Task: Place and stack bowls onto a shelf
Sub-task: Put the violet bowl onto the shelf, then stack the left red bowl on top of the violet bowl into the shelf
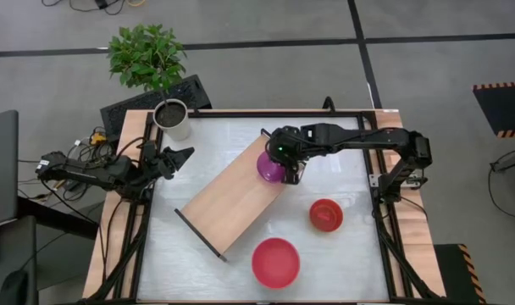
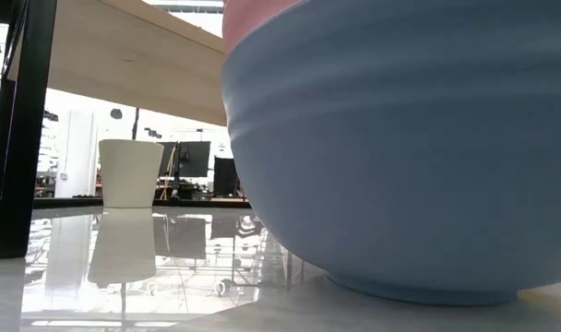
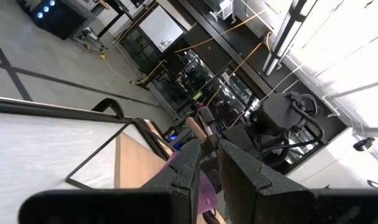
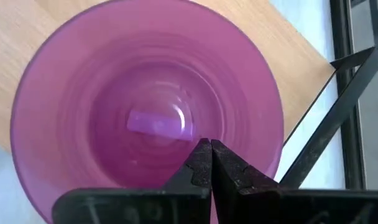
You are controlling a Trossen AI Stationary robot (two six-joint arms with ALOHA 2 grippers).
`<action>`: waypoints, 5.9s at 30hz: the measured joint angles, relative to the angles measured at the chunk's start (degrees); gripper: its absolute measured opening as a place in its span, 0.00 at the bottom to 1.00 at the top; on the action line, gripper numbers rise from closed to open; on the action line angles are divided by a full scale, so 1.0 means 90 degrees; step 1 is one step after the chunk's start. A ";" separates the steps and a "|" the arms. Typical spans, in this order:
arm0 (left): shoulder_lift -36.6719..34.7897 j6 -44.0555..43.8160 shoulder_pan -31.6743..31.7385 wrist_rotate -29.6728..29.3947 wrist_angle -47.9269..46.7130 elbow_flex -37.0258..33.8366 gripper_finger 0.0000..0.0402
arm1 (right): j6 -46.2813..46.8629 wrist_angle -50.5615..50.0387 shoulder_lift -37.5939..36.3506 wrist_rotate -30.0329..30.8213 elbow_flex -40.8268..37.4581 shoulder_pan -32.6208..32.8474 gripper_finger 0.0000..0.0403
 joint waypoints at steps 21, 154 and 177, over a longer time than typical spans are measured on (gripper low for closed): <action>0.0000 -0.0007 0.0000 -0.0166 -0.0032 0.0000 0.11 | -0.0082 0.0618 -0.0108 -0.0407 0.0163 0.0239 0.05; 0.1025 -0.0751 0.0000 -0.0161 -0.0384 0.0000 0.11 | 0.2943 0.0912 -0.3242 -0.0048 -0.5030 0.1849 0.51; 0.1022 -0.1052 0.0000 -0.0156 -0.0304 0.0000 0.11 | 0.3458 0.0981 -0.3380 -0.0021 -0.5030 0.2222 0.51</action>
